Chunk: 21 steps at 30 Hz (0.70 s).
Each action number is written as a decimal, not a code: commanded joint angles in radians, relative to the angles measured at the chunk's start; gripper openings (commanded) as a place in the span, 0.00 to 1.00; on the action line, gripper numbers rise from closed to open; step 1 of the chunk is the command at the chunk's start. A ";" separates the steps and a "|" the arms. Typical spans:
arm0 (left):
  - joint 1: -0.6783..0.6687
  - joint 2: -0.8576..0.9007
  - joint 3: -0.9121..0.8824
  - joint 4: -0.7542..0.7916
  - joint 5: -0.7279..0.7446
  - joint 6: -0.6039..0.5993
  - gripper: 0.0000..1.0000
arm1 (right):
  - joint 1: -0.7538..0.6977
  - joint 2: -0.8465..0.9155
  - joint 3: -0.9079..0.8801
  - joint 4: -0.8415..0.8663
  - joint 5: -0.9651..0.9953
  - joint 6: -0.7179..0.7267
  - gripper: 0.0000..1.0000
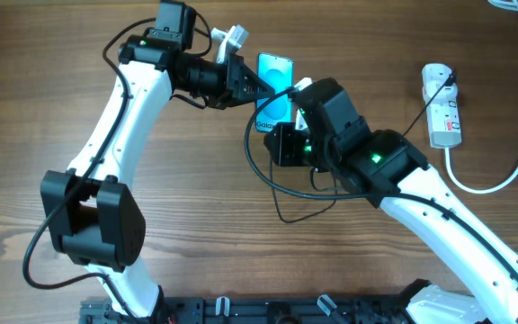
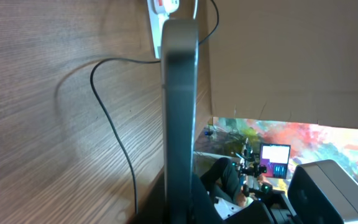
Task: Plug charger to phone and switch on socket
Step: 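Push the plug up into the phone's port with the right gripper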
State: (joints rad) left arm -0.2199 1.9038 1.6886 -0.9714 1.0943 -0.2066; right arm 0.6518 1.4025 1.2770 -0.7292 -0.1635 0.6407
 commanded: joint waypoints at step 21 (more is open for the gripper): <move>-0.031 -0.005 -0.061 -0.061 -0.333 0.016 0.04 | -0.008 0.004 0.022 -0.196 -0.175 -0.058 1.00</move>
State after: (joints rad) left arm -0.2348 1.9038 1.6714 -1.0519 0.8005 -0.2058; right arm 0.6487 1.4025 1.2793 -0.9203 -0.2920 0.6147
